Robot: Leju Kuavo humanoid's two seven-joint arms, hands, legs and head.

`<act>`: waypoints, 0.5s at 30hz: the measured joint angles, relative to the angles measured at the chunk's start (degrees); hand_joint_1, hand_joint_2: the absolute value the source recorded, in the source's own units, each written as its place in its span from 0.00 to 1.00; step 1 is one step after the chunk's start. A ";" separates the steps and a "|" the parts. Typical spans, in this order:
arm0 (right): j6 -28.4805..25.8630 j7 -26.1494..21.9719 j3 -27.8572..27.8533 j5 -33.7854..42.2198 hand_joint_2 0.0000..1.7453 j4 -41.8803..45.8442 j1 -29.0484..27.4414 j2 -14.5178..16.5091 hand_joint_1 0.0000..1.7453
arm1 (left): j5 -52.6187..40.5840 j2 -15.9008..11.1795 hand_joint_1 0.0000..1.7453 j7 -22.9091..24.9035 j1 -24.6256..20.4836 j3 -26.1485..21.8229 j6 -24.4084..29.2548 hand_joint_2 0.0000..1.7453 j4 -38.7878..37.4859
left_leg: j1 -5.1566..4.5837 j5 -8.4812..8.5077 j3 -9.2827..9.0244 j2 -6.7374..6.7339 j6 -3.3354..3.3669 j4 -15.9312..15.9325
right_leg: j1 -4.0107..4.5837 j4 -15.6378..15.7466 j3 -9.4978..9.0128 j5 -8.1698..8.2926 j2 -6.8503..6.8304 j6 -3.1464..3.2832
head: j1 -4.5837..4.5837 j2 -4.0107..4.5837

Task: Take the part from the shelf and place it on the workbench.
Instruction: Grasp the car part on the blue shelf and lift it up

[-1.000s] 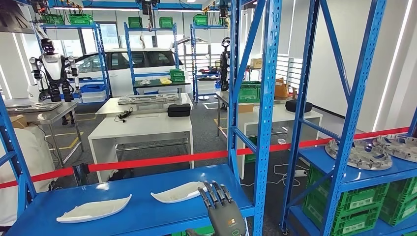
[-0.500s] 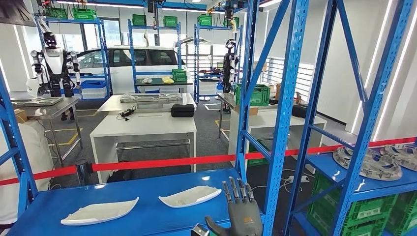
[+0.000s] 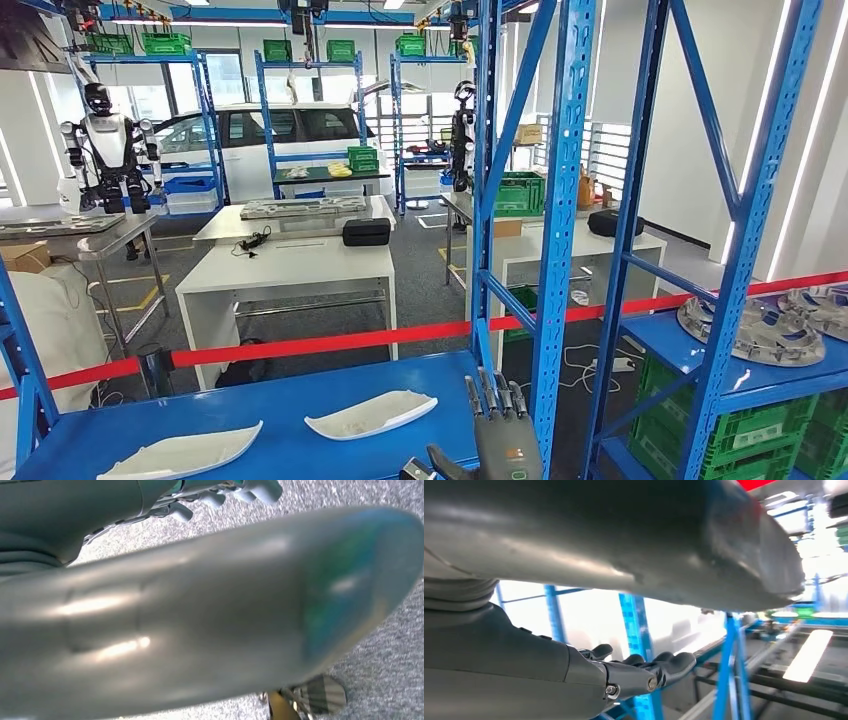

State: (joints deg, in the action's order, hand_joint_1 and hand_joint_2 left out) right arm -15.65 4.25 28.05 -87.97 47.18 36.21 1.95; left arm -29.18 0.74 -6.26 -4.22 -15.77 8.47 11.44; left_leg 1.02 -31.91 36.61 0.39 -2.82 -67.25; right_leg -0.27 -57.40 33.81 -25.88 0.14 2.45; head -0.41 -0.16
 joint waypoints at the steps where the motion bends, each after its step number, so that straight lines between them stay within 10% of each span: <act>1: -0.03 -0.97 -0.10 0.17 0.00 -0.01 -0.18 0.11 0.00 | -0.14 -0.02 0.00 0.31 0.06 -0.09 0.03 0.00 -0.02 | 0.02 -1.15 2.36 -0.01 -0.16 -3.81 | 0.02 -0.03 -0.32 -0.35 0.00 0.14 | 0.05 -0.01; 3: -0.22 -2.48 -0.27 0.55 0.00 -0.05 -0.71 0.32 0.00 | -0.40 -0.07 0.00 0.78 0.23 -0.22 0.09 0.00 -0.05 | 0.03 -0.61 5.10 -0.03 -0.36 -7.04 | 0.01 -0.12 -1.17 -1.14 0.03 0.07 | 0.13 -0.02; 7: -0.55 -4.28 -0.45 1.20 0.00 -0.11 -0.94 0.79 0.00 | -0.86 -0.13 0.00 1.32 0.24 -0.57 0.33 0.00 -0.08 | -0.01 7.23 0.26 -0.33 0.01 5.69 | 0.08 -0.31 -3.22 -3.04 0.08 -0.78 | 0.22 -0.01; 12: -0.27 -6.35 -0.47 2.46 0.00 -0.17 -0.92 1.25 0.00 | -1.60 -0.10 0.00 2.34 0.29 -1.20 0.77 0.00 -0.09 | -0.01 6.52 -2.29 -0.13 2.25 9.14 | 0.22 -1.80 -3.76 -3.92 0.12 -2.28 | -0.01 -0.02; 15: 0.18 -8.48 -0.44 3.77 0.00 -0.20 -0.81 1.45 0.00 | -2.26 -0.08 0.00 2.97 0.26 -1.39 1.05 0.00 -0.08 | 0.05 5.57 -3.43 -0.01 3.08 9.20 | 0.00 -10.36 1.30 -6.92 0.09 -3.05 | -0.13 -0.02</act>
State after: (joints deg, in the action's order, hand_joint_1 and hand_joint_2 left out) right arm -15.47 -4.23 27.61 -84.20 46.98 35.40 3.40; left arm -31.44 0.66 -3.29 -3.96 -17.16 9.52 11.37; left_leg 1.06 -26.34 33.18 0.38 0.25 -58.04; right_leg -0.27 -67.77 35.11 -32.80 0.23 -0.60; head -0.54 -0.17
